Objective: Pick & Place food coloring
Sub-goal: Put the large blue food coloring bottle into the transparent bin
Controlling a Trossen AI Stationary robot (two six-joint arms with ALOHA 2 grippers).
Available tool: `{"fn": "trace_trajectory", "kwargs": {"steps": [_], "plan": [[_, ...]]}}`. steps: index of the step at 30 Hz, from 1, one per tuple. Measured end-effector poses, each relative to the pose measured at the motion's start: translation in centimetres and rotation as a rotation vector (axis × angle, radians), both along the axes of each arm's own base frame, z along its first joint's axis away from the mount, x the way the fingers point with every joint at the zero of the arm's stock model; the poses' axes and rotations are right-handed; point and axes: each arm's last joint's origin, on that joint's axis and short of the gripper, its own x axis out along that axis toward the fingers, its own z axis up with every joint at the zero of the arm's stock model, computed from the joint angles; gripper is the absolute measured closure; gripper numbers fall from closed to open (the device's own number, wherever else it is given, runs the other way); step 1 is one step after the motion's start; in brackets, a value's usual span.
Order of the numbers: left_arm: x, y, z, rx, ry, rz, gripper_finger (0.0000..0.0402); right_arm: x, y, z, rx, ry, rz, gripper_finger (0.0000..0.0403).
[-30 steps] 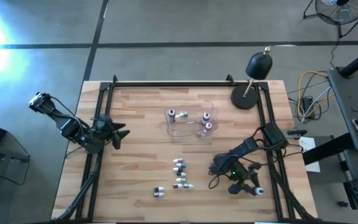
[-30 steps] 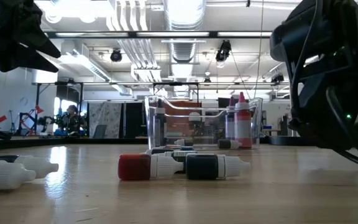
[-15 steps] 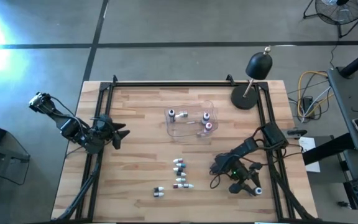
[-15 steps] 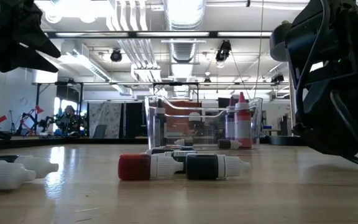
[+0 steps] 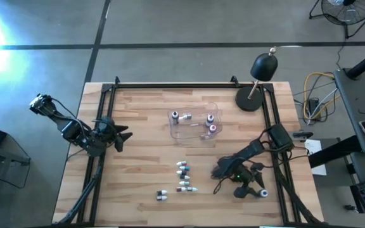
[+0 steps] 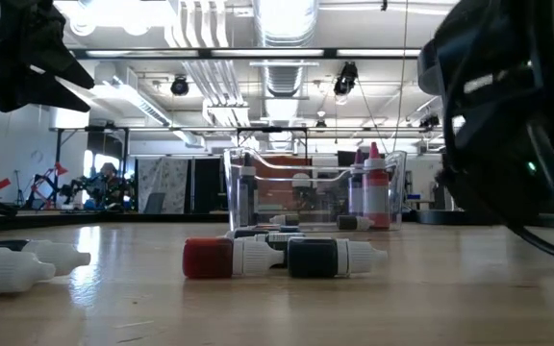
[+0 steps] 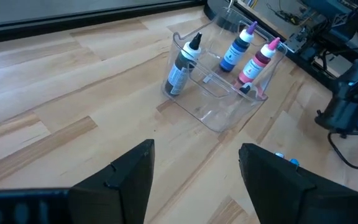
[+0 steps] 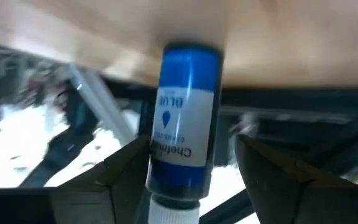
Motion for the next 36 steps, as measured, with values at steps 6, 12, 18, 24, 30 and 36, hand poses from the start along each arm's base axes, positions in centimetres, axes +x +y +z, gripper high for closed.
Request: {"fn": "trace_trajectory", "kwargs": {"steps": [6,12,18,24,30,36], "plan": [[0.0,0.0,0.0,0.002,-0.001,0.001,0.0193,1.4,0.3,1.9,-0.083,-0.168,0.095,0.0154],[0.0,0.0,0.0,0.006,-0.003,0.004,0.0193,2.8,0.8,4.9,-0.092,-0.402,0.066,0.0147],[0.0,0.0,0.0,0.009,-0.006,0.008,0.0193,1.6,0.0,9.3,-0.289,-0.456,-0.111,0.0153],[0.0,0.1,0.1,0.020,-0.011,0.014,0.0193,-2.6,-1.2,11.9,-0.585,-0.279,-0.427,0.0149],[0.0,0.0,0.1,0.017,-0.015,0.014,0.0193,-6.6,-0.8,13.9,-0.729,-0.160,-0.659,0.0138],[0.0,0.0,0.1,0.015,-0.016,0.014,0.0193,-8.9,0.7,14.7,-0.773,-0.068,-0.717,0.0133]]}}
